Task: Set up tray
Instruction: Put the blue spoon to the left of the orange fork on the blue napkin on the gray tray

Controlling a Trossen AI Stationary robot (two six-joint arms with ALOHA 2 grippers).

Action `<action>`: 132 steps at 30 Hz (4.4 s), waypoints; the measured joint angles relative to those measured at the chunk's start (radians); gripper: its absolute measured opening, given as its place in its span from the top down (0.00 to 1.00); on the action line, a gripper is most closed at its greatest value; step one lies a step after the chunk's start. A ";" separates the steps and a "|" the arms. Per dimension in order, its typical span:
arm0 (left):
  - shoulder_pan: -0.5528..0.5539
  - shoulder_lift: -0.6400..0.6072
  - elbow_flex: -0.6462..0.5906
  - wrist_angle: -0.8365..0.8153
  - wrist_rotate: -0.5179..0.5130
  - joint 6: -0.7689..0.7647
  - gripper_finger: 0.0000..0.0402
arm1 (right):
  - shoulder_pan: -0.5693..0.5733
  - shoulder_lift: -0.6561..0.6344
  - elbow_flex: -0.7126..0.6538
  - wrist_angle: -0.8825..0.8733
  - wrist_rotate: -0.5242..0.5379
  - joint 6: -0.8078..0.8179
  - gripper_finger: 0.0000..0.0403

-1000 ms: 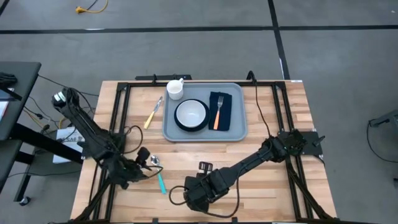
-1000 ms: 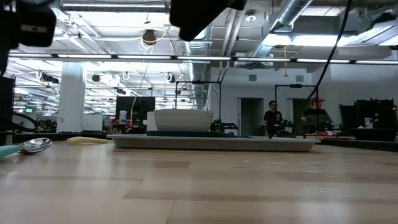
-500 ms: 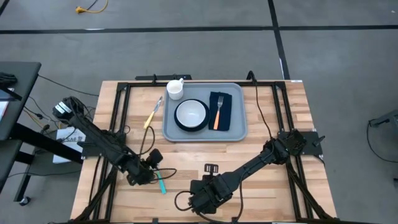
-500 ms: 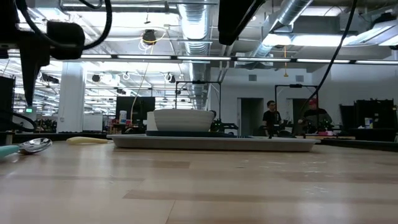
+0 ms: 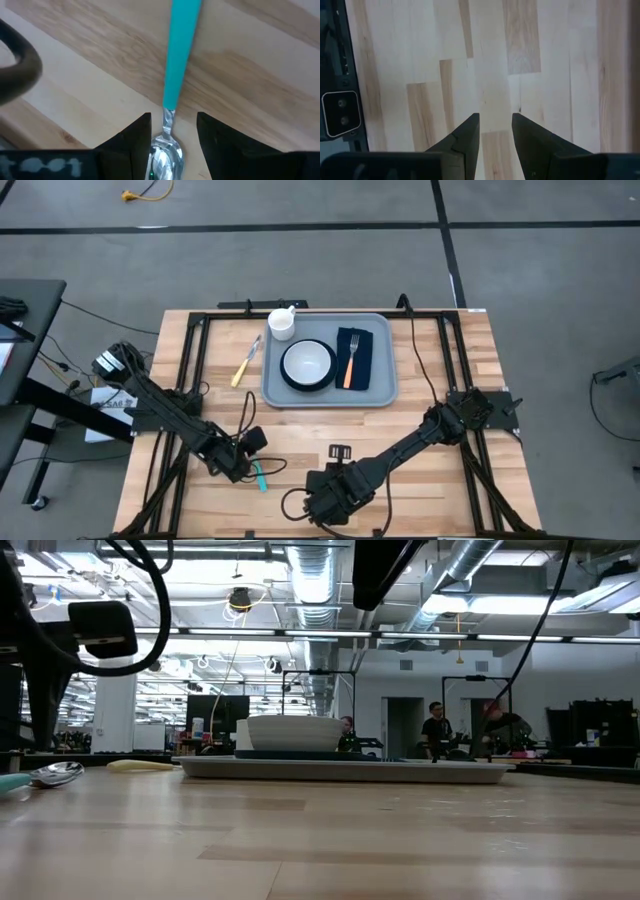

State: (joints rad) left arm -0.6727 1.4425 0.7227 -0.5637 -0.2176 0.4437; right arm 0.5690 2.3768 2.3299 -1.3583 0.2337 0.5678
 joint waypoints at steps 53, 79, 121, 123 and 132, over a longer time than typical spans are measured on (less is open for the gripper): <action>0.079 0.124 0.000 0.030 0.062 0.134 0.95 | -0.004 0.000 0.000 0.145 0.002 0.001 0.73; -0.025 0.129 0.203 -0.148 -0.854 0.350 1.00 | 0.069 0.000 0.000 0.348 0.472 0.343 0.73; -0.286 0.129 0.205 0.025 -1.354 0.455 1.00 | -0.090 0.001 0.025 0.417 0.347 0.217 0.62; -0.275 0.129 0.205 0.038 -1.353 0.456 1.00 | -0.103 0.001 0.026 0.416 0.344 0.216 0.57; -0.210 0.130 0.205 0.040 -1.344 0.455 1.00 | -0.120 0.001 0.026 0.426 0.337 0.183 0.37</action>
State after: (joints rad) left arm -0.8832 1.5726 0.9276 -0.5236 -1.5617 0.8989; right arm 0.4488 2.3779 2.3554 -0.9322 0.5710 0.7506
